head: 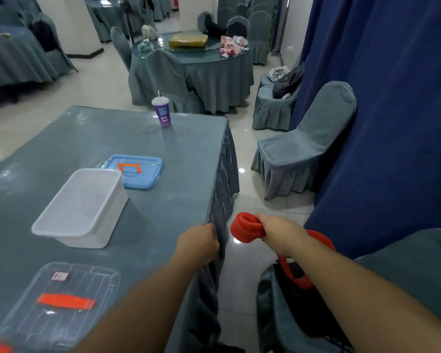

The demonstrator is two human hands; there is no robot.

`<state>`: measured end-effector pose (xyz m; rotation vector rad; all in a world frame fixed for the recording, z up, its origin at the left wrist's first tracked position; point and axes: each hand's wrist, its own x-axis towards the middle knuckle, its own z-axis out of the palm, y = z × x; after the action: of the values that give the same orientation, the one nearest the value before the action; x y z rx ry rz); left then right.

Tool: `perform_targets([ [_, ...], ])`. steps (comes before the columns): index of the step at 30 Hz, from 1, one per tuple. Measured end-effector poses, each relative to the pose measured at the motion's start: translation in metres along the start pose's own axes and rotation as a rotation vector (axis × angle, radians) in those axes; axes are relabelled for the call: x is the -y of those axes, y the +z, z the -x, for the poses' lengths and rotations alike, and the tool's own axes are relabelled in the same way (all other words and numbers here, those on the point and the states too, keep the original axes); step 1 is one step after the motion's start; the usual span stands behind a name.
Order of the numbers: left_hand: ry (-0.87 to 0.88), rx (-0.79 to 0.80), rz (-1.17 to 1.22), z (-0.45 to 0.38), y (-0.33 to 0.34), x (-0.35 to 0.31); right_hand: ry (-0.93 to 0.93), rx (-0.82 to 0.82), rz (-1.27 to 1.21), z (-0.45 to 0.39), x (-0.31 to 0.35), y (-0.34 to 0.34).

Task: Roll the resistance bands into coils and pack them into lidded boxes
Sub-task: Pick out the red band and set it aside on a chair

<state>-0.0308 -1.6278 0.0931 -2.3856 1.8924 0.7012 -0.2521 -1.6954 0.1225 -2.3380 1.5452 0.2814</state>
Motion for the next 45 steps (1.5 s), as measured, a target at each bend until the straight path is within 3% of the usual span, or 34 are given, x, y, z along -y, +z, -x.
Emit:
perform_targets([
  [13,-0.354,-0.053,0.116,-0.053,-0.033,0.103,-0.389,0.141,0.236,-0.178,0.099,-0.034],
  [25,-0.833,-0.105,0.331,-0.078,-0.047,0.138,-0.972,0.182,0.577,-0.333,0.205,-0.058],
  [36,-1.140,-0.101,0.497,-0.024,0.003,0.145,-1.389,0.204,0.846,-0.308,0.309,0.018],
  [45,-1.182,-0.030,0.629,-0.011,0.047,0.160,-1.445,0.224,0.832,-0.289,0.319,0.096],
])
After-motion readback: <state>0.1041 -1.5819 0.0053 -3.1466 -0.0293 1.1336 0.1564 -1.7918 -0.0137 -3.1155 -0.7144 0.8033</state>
